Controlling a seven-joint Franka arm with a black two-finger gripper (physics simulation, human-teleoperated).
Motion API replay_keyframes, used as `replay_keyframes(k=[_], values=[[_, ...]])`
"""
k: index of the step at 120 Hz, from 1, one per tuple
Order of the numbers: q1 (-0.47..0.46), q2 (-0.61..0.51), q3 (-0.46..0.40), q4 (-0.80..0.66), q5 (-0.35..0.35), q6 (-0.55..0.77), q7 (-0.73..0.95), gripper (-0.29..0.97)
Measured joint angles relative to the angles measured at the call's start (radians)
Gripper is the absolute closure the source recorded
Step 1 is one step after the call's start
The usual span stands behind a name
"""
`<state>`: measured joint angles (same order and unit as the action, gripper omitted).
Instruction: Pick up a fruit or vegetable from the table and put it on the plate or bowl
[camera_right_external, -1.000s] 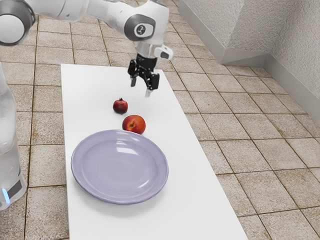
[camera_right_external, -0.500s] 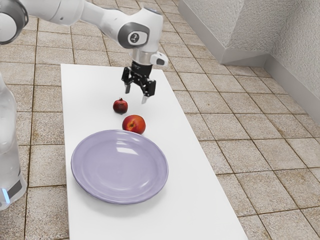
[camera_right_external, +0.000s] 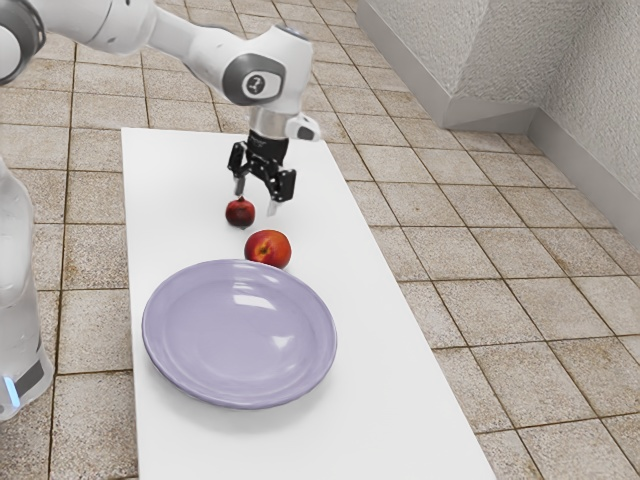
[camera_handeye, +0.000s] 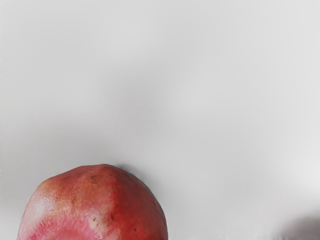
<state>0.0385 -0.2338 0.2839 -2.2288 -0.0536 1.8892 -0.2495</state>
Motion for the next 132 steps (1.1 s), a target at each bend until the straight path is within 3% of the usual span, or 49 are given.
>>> replay_keyframes(k=[41, 132], values=[[0.001, 0.017, 0.037, 0.001, 0.025, 0.002, 0.041, 0.00], [-0.007, 0.104, 0.034, 0.018, 0.019, 0.045, 0.092, 0.00]])
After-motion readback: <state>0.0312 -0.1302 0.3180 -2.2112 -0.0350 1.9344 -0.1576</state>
